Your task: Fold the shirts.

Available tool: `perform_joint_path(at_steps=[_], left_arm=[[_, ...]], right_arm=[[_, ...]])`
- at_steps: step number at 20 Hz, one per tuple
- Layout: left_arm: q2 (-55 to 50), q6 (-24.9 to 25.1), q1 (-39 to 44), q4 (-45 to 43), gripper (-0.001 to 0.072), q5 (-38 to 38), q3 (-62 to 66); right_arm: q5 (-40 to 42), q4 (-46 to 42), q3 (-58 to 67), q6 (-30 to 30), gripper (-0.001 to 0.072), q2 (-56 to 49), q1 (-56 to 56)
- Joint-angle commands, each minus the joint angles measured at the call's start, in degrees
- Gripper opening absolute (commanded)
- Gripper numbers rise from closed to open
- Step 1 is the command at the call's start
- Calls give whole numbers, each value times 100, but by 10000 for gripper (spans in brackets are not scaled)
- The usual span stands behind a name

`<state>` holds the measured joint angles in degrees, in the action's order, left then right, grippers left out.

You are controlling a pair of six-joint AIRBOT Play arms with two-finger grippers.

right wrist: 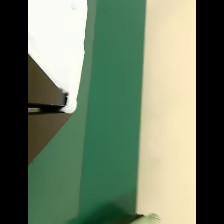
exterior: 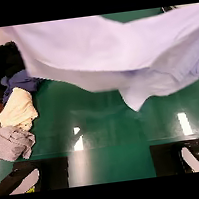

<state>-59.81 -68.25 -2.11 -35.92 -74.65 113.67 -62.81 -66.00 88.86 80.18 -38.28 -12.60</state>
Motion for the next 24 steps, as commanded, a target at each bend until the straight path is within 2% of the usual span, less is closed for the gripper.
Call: perform_joint_path(at_steps=[1,6,8,10,12,15,18,23,24], left_arm=[[42,-407,-7,-7,24,-332,981],[573,-437,-7,-142,24,-275,994],[656,-439,-7,-459,24,-461,848],[647,-695,-7,-1110,23,-555,131],[522,-837,-7,-1698,24,-313,-1078],[-28,-887,-4,-1757,24,326,-2898],[-1010,-588,11,-1646,25,1054,-4111],[-2444,-422,11,-1504,25,1950,-4157],[-2535,-433,11,-1445,140,2192,-4116]], right_arm=[[-870,0,1427,-76,16,-426,-120],[-1674,-136,3388,-70,15,-1141,-120],[-2063,-144,3698,37,14,-1427,-120],[-2365,7,3335,144,14,-1703,-118],[-2472,175,2481,332,14,-1991,-116],[-2533,184,1311,385,14,-2809,129],[-1812,146,549,332,14,-3709,533],[35,155,-85,273,16,-4660,944],[229,186,-79,273,17,-4776,986]])
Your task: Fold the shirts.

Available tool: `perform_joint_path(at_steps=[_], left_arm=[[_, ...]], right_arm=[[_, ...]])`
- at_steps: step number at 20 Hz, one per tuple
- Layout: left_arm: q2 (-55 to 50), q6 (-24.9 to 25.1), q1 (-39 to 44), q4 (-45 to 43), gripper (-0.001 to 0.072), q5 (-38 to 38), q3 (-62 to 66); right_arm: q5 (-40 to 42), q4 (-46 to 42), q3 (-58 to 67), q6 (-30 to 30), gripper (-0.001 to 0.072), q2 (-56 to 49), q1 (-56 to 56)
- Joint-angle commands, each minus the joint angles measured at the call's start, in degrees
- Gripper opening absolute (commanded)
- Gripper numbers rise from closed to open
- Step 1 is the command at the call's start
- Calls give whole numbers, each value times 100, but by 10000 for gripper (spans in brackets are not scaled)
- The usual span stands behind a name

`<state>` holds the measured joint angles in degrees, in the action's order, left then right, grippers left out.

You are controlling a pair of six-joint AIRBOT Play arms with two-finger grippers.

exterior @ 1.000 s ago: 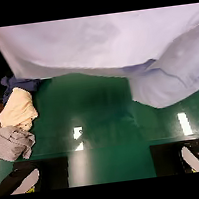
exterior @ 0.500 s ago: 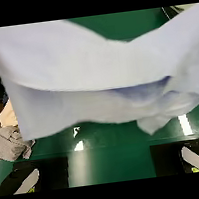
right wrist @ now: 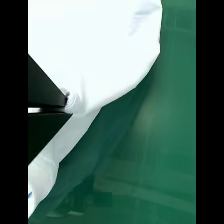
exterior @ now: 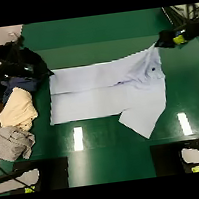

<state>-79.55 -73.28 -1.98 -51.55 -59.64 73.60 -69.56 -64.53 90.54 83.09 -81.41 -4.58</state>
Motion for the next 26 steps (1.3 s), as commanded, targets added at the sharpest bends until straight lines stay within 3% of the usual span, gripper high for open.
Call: perform_joint_path(at_steps=[1,2,3,4,6,10,11,12,13,19,26], left_arm=[[-579,61,-4,120,473,844,-74],[-579,24,-26,103,647,868,0],[-573,0,-105,85,647,728,114],[-568,2,-251,81,646,400,293],[-522,28,-660,79,516,-522,599],[-254,0,-1287,-516,516,-1499,205],[-68,35,-1333,-531,516,-1517,-188],[122,107,-1340,-527,516,-1464,-621],[339,168,-1340,-511,516,-1344,-1102],[1298,407,-1340,-507,516,-741,-3517],[1338,688,-1338,-70,515,-321,-4000]], right_arm=[[1005,50,-245,-20,41,-531,190],[1014,42,-243,-20,265,-553,177],[988,52,-234,-20,457,-546,118],[859,57,-234,-22,468,-485,31],[221,61,-240,-136,443,-254,-221],[-1357,94,-409,-638,427,275,-660],[-1462,216,-649,-730,405,472,-739],[-1482,396,-977,-841,272,684,-833],[-1445,605,-1344,-962,244,901,-922],[-1292,1294,-2894,-1172,244,1709,-1244],[-1338,1419,-3185,-1213,244,1858,-1309]])
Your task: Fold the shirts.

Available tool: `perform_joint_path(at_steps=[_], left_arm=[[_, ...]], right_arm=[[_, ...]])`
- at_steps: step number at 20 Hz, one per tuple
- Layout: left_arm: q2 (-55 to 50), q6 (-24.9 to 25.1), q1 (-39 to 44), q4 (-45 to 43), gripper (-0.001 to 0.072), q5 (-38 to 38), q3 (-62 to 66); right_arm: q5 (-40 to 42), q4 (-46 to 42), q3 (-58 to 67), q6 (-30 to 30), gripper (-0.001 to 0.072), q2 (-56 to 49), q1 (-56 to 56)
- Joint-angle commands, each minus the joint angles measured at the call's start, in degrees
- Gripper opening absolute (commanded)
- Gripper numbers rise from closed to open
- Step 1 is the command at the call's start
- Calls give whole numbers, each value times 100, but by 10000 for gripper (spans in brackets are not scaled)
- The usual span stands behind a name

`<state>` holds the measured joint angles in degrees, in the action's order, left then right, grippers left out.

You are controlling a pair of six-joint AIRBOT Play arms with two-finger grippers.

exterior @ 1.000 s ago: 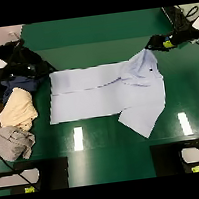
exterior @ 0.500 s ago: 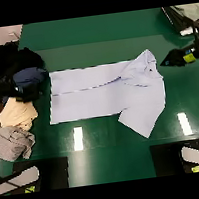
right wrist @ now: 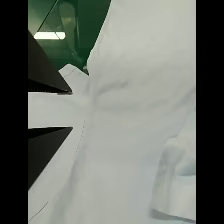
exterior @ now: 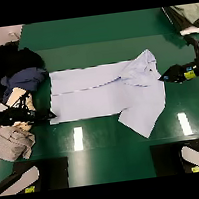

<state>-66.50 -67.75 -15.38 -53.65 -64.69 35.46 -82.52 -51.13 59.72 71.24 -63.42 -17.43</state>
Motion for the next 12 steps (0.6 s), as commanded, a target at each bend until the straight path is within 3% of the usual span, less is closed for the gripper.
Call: perform_joint_path(at_steps=[1,4,8,9,10,11,12], left_arm=[[33,133,11,166,510,170,-186],[33,243,11,369,21,79,-184],[50,295,11,483,24,-79,81],[63,330,11,483,24,-96,186],[63,328,11,496,24,-96,295],[63,328,11,527,24,-81,367],[63,328,11,562,24,-70,402]], right_arm=[[-42,74,-103,-28,244,57,-24],[-52,-107,-105,-26,244,57,-101],[-109,-752,-568,96,251,57,-695],[-90,-752,-881,87,393,52,-920],[-24,-745,-1200,87,578,52,-1128],[131,-741,-1519,76,596,50,-1307],[369,-741,-1790,31,547,50,-1432]])
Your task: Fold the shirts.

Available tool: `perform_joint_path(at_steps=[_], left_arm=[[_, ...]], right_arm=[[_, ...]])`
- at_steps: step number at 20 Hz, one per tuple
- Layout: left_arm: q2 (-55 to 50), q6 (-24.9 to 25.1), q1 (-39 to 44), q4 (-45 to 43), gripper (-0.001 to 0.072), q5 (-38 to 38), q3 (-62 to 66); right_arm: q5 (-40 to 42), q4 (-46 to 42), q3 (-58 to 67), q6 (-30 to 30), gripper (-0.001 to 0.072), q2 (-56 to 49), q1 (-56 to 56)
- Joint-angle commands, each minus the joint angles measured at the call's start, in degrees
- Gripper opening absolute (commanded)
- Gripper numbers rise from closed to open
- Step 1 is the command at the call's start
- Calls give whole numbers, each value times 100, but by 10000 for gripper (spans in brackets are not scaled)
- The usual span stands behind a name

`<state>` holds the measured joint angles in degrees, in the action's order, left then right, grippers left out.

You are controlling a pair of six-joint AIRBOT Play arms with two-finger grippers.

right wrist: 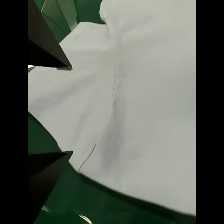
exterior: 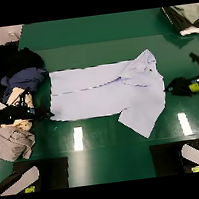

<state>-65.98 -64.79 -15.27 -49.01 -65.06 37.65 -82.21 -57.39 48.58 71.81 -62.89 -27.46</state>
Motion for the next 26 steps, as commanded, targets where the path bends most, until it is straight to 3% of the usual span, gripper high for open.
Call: perform_joint_path(at_steps=[1,3,7,11,12,13,14,18,26], left_arm=[[9,33,0,127,24,-33,195],[9,33,0,146,24,-52,195],[9,33,0,146,24,-35,195],[9,31,0,149,24,-59,195],[9,33,0,146,25,-98,195],[9,33,0,146,24,-127,195],[9,35,0,136,24,-186,203],[15,-20,-24,201,23,-367,1241],[520,-444,-24,1045,24,-538,6301]], right_arm=[[592,-114,-887,-44,507,0,-501],[997,-105,-1226,-46,434,-2,-520],[1598,-66,-1519,-46,434,-11,-166],[1513,-66,-1279,-44,425,-516,286],[1506,-74,-1200,-48,315,-627,363],[1508,-81,-1128,-61,142,-684,424],[1473,-76,-1064,-160,15,-688,439],[1298,-68,-326,-236,16,-122,437],[1784,-66,3781,129,16,1272,437]])
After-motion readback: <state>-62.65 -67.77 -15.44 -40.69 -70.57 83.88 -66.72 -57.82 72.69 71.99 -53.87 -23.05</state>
